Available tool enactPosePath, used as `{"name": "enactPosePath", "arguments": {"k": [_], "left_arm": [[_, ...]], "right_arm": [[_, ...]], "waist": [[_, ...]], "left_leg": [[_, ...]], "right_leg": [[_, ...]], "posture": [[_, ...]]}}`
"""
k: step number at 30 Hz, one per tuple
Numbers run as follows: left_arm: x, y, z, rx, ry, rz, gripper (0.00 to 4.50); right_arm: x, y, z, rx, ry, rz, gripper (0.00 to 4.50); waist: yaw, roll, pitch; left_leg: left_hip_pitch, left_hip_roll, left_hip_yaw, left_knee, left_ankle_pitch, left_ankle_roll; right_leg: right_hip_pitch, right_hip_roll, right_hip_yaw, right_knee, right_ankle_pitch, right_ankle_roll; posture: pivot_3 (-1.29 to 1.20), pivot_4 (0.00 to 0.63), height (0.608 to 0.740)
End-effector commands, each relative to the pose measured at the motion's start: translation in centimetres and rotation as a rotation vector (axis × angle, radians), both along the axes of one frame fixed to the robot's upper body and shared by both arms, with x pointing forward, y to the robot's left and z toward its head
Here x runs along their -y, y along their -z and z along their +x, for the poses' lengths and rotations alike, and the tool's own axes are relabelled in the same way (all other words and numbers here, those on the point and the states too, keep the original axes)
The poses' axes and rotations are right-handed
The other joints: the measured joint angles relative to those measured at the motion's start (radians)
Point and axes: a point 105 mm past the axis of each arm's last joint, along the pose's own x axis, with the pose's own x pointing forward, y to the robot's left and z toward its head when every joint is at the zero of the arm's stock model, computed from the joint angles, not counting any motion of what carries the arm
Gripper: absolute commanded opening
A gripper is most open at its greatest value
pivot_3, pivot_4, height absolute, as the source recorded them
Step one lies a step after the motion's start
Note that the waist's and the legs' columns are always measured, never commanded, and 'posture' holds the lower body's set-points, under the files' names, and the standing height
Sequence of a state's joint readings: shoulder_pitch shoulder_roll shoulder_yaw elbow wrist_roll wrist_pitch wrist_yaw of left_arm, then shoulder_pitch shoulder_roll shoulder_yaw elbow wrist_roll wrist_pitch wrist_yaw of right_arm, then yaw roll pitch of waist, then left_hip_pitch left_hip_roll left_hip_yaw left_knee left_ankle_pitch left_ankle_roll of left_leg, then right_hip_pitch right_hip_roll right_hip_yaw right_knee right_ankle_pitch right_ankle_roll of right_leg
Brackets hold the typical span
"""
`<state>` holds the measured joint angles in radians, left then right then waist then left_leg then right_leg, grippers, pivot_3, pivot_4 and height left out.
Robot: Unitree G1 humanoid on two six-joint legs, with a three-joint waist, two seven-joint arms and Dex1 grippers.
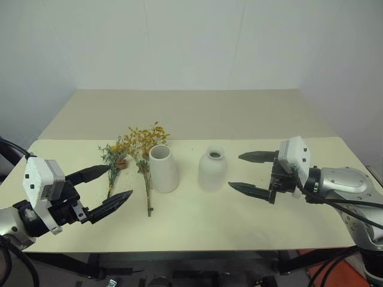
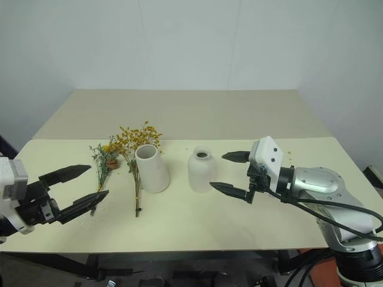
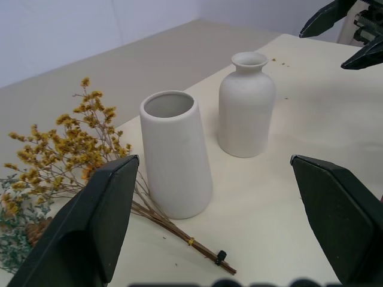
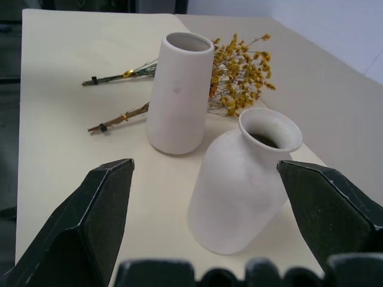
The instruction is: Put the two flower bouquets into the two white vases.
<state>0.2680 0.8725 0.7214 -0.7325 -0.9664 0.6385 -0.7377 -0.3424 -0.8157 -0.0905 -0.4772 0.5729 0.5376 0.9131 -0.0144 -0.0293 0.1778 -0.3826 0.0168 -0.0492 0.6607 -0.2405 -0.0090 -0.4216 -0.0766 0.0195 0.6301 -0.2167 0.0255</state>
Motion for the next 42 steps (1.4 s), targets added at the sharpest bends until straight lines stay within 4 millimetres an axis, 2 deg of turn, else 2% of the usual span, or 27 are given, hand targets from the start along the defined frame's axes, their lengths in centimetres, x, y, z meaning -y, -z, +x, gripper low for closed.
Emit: {"name": "enactPosePath", "arguments": {"k": [1,12,16,20,25,30,35,37,42], "left_arm": [[0.5,-0.4,-0.1,0.013,0.026,0.018,4.44],[0.3,-0.3,0.5,0.012,0.029,0.022,4.44],[0.5,-1.5,1.0,0.050,0.020,-0.010,4.44],[0.5,-1.4,1.3,0.028,-0.004,0.006,4.44],[-0.7,-0.6,2.2,-0.065,-0.142,0.059,4.44],[-1.8,-2.2,2.9,-0.056,-0.254,-0.003,4.44],[-3.9,-2.1,4.4,-0.230,-0.426,-0.003,4.44],[-5.2,-1.1,4.9,-0.387,-0.502,0.011,4.44],[-8.2,0.3,5.3,-0.598,-0.677,0.014,4.44]], "right_arm": [[0.2,-0.9,-0.3,0.040,0.006,-0.011,4.50],[0.2,-0.8,-0.6,0.054,0.021,-0.017,4.50],[0.0,-0.9,-0.6,0.060,0.013,-0.010,4.50],[-0.9,-1.2,-0.6,0.073,-0.025,0.011,4.50],[-2.5,-2.0,-0.3,0.116,-0.085,0.026,4.50],[-4.1,-3.4,-0.1,0.162,-0.138,0.064,4.50],[-6.9,-4.6,0.1,0.218,-0.226,0.080,4.50],[-8.2,-5.2,0.0,0.243,-0.277,0.092,4.50],[-10.2,-6.2,0.0,0.280,-0.342,0.116,4.50]], "waist": [[0.000,0.000,0.000],[0.000,0.000,0.000],[0.000,0.000,0.000],[-0.003,0.000,0.000],[-0.004,0.000,0.000],[-0.002,0.000,0.000],[-0.003,0.000,0.000],[-0.005,-0.001,0.001],[-0.009,0.000,0.002]], "left_leg": [[0.000,0.000,0.000,0.000,0.000,0.000],[0.000,0.000,0.000,0.000,0.000,0.000],[0.000,0.000,0.000,0.000,0.000,0.000],[0.000,0.000,0.000,0.000,0.000,0.000],[0.001,0.000,0.000,0.000,0.000,0.000],[0.000,0.000,0.000,0.000,0.000,0.000],[0.001,0.000,-0.001,0.000,0.000,0.000],[0.001,0.000,-0.001,0.000,0.000,0.000],[0.002,0.000,-0.002,-0.002,0.000,0.000]], "right_leg": [[0.000,0.000,0.000,0.000,0.000,0.000],[0.000,0.000,0.000,0.000,0.000,0.000],[0.000,0.000,0.000,0.000,0.000,0.000],[0.000,0.000,0.000,0.000,0.000,0.000],[0.000,0.000,0.000,0.001,0.000,0.000],[0.000,0.000,0.000,0.001,0.000,0.000],[0.000,0.000,0.000,0.002,0.001,-0.001],[0.000,0.000,0.000,0.002,0.000,0.000],[-0.002,0.000,0.000,0.003,0.002,-0.002]], "posture": [[0.00,0.150,0.740],[0.00,0.150,0.740],[0.00,0.150,0.740],[0.00,0.150,0.740],[0.00,0.150,0.740],[0.00,0.150,0.740],[0.00,0.150,0.740],[0.00,0.150,0.740],[0.00,0.150,0.740]]}}
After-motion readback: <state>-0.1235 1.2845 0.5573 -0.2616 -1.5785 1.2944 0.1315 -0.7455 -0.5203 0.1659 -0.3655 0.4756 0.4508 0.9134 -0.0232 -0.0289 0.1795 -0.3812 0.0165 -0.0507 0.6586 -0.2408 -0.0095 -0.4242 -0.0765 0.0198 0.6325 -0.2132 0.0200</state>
